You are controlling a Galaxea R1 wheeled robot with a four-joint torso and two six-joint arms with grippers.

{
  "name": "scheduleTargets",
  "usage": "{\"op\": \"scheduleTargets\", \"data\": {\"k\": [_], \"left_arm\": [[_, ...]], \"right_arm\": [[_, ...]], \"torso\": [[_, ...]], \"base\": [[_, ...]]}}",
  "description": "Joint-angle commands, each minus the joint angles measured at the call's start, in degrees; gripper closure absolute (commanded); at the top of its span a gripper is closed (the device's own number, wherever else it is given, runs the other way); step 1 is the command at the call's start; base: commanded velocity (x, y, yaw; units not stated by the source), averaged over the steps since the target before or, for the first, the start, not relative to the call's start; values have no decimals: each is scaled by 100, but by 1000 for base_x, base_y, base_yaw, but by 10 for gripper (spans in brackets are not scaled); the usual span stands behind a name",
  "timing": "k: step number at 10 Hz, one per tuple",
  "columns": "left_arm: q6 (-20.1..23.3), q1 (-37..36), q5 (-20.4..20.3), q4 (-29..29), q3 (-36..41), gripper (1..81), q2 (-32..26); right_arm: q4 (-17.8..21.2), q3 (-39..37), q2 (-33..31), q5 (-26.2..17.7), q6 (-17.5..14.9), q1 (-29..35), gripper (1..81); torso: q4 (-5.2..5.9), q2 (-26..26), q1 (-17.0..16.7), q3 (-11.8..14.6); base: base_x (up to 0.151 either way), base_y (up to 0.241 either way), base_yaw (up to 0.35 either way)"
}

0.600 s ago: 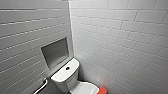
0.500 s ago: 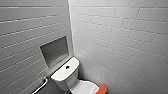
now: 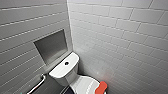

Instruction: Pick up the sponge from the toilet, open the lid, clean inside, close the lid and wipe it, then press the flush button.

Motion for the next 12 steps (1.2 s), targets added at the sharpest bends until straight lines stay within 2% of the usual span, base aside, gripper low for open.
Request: {"op": "scheduleTargets", "data": {"k": [1,2,5,9,12], "left_arm": [[48,38,400,17,-98,10,77],[48,48,400,17,-133,10,113],[48,56,400,8,-160,10,157],[48,83,400,17,-177,10,201],[56,83,488,25,-370,10,288]], "right_arm": [[-29,292,-396,-269,47,505,10],[-73,380,-484,-286,47,690,10],[-47,512,-590,-585,56,1270,10],[-38,539,-625,-902,82,1675,10],[-38,539,-633,-911,91,1833,10]], "torso": [[0,-551,356,20],[0,-745,483,-162],[0,-1257,809,-321],[0,-2118,1351,-330],[0,-2767,1755,-332]], "base": [[0,0,0],[0,0,0],[0,0,0],[0,0,0],[0,0,0]]}}
